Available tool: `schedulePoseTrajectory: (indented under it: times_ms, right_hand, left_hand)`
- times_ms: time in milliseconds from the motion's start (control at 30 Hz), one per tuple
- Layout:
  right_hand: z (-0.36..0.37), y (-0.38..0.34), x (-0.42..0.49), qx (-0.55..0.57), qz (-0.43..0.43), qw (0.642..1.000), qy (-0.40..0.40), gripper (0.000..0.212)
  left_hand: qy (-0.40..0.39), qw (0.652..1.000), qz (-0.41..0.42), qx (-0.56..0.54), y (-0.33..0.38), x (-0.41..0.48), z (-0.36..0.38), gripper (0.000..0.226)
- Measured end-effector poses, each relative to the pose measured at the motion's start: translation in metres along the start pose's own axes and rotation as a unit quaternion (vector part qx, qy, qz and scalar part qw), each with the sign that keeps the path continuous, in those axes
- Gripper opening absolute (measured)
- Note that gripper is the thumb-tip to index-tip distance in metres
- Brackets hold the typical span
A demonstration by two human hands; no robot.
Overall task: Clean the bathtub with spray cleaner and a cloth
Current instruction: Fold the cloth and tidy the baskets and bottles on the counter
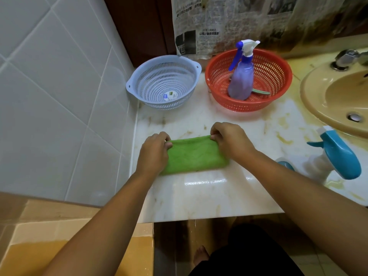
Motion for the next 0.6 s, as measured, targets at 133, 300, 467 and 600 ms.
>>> schedulePoseTrajectory:
  times_ms: [133, 300, 467, 600]
  right_hand:
    - [0.007, -0.004, 0.001, -0.102, 0.006, 0.994, -0.042, 0.035]
    - [0.019, -0.041, -0.03, -0.132, -0.083, 0.986, 0.06, 0.033]
    - [0.05, -0.036, -0.053, -0.129, 0.009, 0.99, -0.056, 0.064]
    - [0.058, -0.021, -0.07, -0.157, 0.077, 0.982, -0.068, 0.074]
  left_hand:
    - [-0.008, 0.998, -0.018, 0.057, -0.003, 0.001, 0.008, 0.02]
    - [-0.01, 0.997, 0.073, -0.023, 0.034, -0.013, 0.014, 0.049]
    - [-0.128, 0.989, 0.075, -0.02, 0.018, -0.034, 0.045, 0.061]
    - [-0.165, 0.98, 0.099, 0.041, 0.005, -0.042, 0.048, 0.069]
Point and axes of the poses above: each hand's wrist, its own x-axis towards the middle knuckle, its own z-axis out of the palm, y = z × x, the point moved 4 cm from there along x, towards the middle knuckle, and after that the axes turned 9 degrees about -x, right-handed, at the moved point
